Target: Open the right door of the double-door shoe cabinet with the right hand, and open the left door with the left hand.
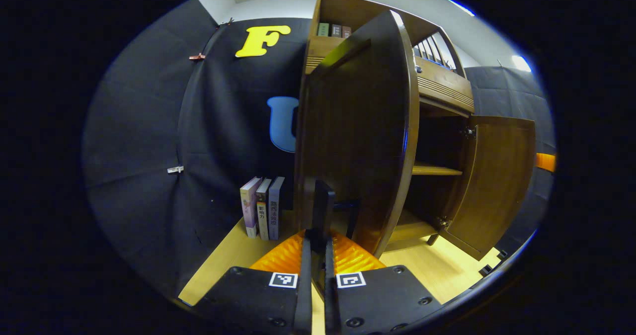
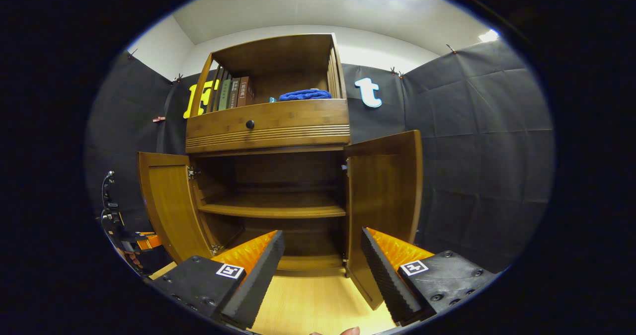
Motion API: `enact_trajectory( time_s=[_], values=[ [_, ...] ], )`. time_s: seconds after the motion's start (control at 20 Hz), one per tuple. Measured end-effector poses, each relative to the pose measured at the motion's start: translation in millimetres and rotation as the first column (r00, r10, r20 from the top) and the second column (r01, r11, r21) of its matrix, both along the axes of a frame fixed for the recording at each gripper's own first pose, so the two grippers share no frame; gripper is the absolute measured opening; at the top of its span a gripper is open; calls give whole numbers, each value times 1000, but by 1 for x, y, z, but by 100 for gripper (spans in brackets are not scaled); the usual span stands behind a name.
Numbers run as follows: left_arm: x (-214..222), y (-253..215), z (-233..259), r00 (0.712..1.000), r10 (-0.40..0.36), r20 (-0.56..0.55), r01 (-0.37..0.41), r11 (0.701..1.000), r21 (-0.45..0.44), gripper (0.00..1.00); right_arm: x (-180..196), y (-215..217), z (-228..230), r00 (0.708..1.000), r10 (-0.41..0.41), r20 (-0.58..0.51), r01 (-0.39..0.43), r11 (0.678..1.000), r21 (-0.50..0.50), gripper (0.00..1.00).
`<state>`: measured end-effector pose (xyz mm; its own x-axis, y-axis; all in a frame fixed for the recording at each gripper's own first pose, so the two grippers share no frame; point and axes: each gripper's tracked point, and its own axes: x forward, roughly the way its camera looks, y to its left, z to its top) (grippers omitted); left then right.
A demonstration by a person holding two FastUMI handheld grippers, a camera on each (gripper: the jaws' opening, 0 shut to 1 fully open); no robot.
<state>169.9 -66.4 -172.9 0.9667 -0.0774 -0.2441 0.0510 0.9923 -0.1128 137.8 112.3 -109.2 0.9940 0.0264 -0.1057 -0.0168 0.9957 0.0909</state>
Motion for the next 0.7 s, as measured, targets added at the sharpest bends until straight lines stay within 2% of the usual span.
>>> enact_trajectory(
  time_s=[0.2,0.45,0.55,0.6,0.7],
  values=[
    [-4,0,1,1000,-16,-2,16,1000,-25,13,0,17,3,999,30,9,-30,1000,0,100],
    [-4,15,2,1000,31,3,-31,999,-30,10,5,37,5,998,63,15,-62,998,-7,98],
    [-5,11,4,1000,23,9,-22,998,-55,6,8,45,5,997,70,14,-69,997,-15,100],
    [-5,10,5,1000,14,15,-13,998,-66,7,10,47,4,998,66,8,-65,998,-19,98],
    [-5,11,5,1000,8,19,-7,998,-66,10,11,50,3,998,61,1,-61,998,-12,100]
  ],
)
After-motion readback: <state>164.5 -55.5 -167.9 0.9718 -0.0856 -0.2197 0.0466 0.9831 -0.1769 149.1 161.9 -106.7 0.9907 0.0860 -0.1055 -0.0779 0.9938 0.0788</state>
